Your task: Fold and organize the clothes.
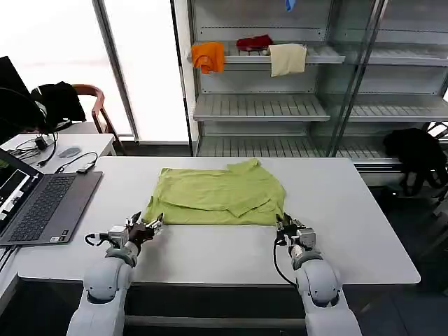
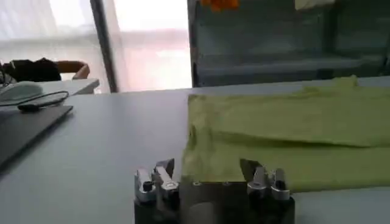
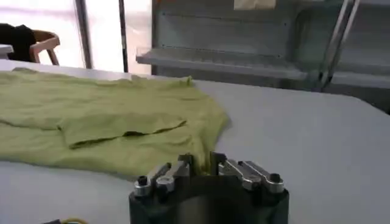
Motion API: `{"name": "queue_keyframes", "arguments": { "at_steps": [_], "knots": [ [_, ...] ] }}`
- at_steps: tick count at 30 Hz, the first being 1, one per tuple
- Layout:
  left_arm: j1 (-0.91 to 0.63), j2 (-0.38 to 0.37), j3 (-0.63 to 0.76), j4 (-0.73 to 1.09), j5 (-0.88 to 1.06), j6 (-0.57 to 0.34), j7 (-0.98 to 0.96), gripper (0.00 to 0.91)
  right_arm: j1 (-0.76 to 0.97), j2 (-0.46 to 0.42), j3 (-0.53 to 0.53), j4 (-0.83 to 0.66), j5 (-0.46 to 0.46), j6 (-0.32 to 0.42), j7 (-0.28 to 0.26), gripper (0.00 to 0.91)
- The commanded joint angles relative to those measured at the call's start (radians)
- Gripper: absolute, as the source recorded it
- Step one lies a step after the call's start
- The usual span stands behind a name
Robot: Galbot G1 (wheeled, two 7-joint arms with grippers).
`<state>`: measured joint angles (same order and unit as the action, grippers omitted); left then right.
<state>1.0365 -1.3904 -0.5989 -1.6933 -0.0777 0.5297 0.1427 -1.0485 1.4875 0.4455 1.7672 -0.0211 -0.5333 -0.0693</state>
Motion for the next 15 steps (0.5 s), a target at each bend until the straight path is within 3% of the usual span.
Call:
{"name": "queue_keyframes", "arguments": {
  "at_steps": [1,15],
  "knots": [
    [-0.004,0.000,0.000,0.020,0.007,-0.001,0.006,0.010,-0.004,0.000,0.000,-0.007,-0.016,0.001,-0.006,0.000],
    [0.009,0.003,-0.008,0.015,0.011,0.007,0.007,0.000,-0.018,-0.005,0.006,0.015,-0.004,-0.002,-0.010,0.000]
  ]
}}
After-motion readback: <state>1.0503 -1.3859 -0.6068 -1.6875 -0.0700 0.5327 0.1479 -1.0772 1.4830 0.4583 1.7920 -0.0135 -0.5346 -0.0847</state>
